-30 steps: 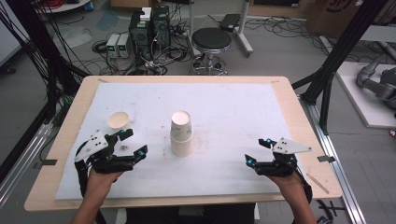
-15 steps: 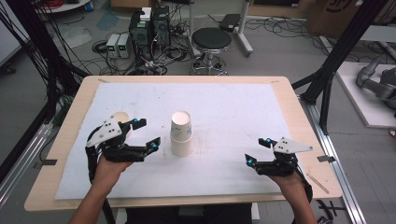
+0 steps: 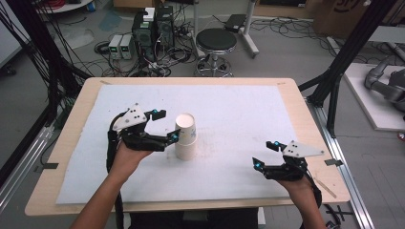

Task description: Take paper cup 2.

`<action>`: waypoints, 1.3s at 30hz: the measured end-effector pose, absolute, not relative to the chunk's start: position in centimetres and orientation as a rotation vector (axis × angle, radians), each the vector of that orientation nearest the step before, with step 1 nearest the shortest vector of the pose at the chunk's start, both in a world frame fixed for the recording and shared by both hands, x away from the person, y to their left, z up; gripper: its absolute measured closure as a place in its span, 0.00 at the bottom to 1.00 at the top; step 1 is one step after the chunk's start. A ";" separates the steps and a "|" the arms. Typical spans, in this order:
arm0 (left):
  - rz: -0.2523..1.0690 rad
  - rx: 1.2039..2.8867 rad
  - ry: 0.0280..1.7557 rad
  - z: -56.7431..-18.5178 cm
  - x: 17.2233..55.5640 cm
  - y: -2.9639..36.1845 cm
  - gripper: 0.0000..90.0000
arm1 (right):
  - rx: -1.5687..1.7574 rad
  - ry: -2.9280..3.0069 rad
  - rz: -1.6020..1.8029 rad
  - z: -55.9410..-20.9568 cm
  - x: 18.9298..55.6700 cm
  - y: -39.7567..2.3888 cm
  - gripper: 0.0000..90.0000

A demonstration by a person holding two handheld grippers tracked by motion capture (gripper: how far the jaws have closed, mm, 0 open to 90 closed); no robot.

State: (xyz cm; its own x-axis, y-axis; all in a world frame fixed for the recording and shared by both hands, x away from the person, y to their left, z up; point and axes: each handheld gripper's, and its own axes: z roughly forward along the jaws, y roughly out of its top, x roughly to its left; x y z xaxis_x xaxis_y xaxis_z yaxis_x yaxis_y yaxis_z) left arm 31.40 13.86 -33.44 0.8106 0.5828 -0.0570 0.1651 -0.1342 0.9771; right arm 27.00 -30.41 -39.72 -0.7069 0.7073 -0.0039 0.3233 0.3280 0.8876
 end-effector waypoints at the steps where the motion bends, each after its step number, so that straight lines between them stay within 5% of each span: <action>1: 0.396 1.696 0.592 -33.5 31.5 13.7 0.18 | 0.920 2.208 1.340 -39.7 27.0 -30.4 0.22; 17: 0.367 1.785 0.607 -33.9 34.3 10.8 0.18 | 0.911 2.221 1.337 -39.9 27.1 -30.2 0.22; 27: 0.329 1.813 0.562 -34.3 34.8 10.8 0.38 | 0.921 2.222 1.347 -39.9 27.0 -30.5 0.22; 39: 0.324 1.773 0.537 -33.2 34.6 11.1 0.39 | 0.926 2.225 1.348 -39.9 27.0 -30.4 0.22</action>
State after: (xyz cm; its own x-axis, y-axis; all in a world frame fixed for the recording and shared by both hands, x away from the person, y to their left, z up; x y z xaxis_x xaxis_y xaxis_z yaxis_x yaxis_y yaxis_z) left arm 34.57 11.12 -33.20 0.8550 0.5153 -0.0597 0.1869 -0.1986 0.9621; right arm 27.02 -30.42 -39.91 -0.7119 0.7021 0.0168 0.3398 0.3234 0.8831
